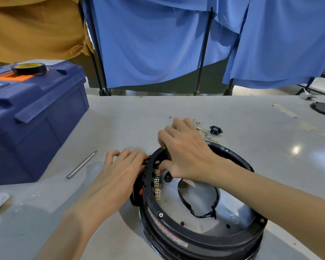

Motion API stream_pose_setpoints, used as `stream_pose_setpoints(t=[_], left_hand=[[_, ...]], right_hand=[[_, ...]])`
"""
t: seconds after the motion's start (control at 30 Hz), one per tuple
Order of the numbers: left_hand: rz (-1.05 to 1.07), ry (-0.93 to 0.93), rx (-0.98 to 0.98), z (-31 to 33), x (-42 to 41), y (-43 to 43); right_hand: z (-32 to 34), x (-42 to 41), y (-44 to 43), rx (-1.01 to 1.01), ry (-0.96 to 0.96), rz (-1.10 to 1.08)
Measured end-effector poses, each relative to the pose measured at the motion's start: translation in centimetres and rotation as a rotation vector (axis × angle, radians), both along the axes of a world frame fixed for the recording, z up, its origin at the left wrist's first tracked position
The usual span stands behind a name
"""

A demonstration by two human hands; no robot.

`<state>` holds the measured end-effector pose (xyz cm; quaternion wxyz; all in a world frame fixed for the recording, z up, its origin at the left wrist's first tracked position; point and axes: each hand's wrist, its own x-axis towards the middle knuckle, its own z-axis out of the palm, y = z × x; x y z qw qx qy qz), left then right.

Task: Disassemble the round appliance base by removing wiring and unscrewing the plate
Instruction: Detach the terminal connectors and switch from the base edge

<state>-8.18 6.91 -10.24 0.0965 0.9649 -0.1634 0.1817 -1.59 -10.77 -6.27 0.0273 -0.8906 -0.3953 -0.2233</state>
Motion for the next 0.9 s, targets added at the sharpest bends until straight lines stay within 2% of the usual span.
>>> stream_pose_setpoints(t=[0.07,0.17,0.33,0.4,0.53,0.57,0.63,0.73,0.9], left_hand=[[-0.020,-0.022,0.016,0.1,-0.1,0.0],[-0.050,0.004,-0.017,0.0,0.0,0.4],[-0.073,0.029,-0.048,-0.3,0.4,0.8],[-0.077,0.032,-0.062,-0.4,0.5,1.1],[-0.080,0.054,-0.104,-0.6,0.6,1.2],[-0.078,0.062,-0.121,-0.6,0.6,1.1],[-0.070,0.061,-0.152,-0.6,0.7,0.8],[-0.064,0.034,-0.168,-0.5,0.4,0.4],[-0.075,0.031,-0.126,-0.2,0.0,0.3]], right_hand=[[0.0,0.4,-0.1,-0.029,0.054,0.053],[-0.4,0.5,0.3,-0.091,0.236,0.176],[-1.7,0.7,0.3,-0.128,0.145,0.176],[-1.9,0.7,0.4,-0.111,0.169,0.180],[-0.8,1.1,0.2,0.079,0.531,0.215],[-0.6,1.2,0.2,0.092,0.565,0.224],[-0.6,1.1,0.2,0.038,0.496,0.223],[-1.4,1.0,0.5,-0.095,0.295,0.215],[-1.6,0.8,0.3,-0.153,0.136,0.213]])
